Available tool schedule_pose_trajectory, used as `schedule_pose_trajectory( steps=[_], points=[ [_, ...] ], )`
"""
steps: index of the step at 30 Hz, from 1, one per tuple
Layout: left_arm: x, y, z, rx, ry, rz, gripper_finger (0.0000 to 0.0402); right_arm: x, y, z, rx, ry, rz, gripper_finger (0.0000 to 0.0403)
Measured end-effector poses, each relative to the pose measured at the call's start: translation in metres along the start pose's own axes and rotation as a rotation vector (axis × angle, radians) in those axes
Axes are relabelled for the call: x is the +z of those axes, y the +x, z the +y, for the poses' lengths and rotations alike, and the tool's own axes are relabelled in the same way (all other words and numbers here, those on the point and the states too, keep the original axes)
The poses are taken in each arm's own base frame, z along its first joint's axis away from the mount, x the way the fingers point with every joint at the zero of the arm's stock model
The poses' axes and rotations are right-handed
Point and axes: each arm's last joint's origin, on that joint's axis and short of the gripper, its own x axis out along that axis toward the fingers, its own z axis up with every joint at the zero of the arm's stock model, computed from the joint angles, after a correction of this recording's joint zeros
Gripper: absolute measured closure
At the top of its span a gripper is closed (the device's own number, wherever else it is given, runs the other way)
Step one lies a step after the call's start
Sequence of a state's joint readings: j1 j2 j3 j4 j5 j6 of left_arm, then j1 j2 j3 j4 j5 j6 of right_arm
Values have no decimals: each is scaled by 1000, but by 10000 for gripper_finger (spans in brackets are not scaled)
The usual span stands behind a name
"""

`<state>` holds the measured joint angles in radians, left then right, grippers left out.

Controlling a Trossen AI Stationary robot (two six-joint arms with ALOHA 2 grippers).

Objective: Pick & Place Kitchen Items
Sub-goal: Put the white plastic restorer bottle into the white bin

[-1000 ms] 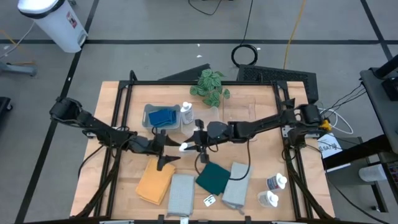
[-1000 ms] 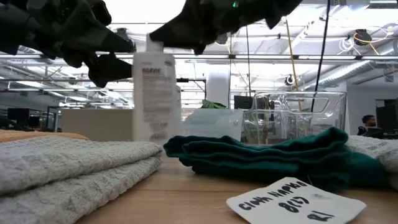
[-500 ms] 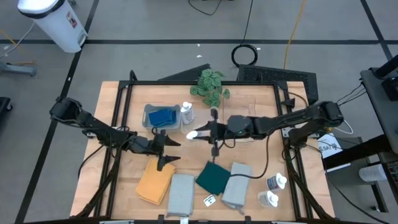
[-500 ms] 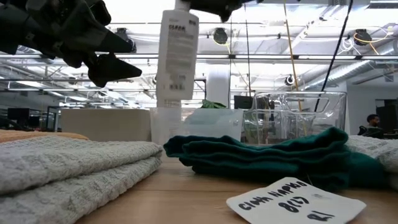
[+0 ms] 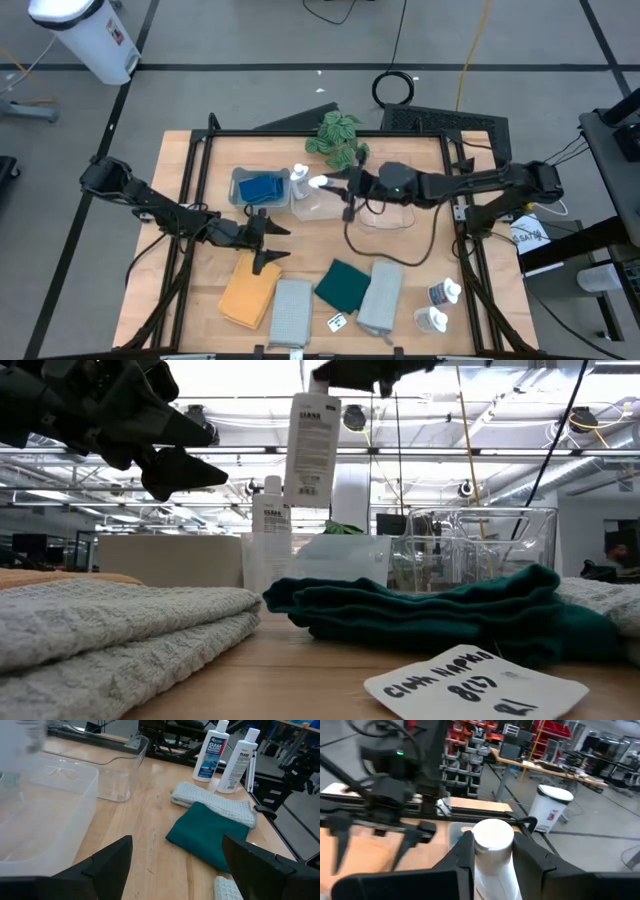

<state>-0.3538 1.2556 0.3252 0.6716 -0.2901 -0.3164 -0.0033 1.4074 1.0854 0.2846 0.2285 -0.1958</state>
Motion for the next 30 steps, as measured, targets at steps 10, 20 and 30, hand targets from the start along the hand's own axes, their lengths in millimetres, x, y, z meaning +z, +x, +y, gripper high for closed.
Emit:
schedule_pose_trajectory(
  steps=[10,20,30],
  points=[
    [-1,0,0,5,3,14,89,-36,28,-30,-35,73,113,332],
    [-2,0,1,7,4,21,89,-64,48,-44,-82,107,192,332],
    [-2,0,1,8,2,24,89,-83,60,-42,-85,124,245,332]
  ],
)
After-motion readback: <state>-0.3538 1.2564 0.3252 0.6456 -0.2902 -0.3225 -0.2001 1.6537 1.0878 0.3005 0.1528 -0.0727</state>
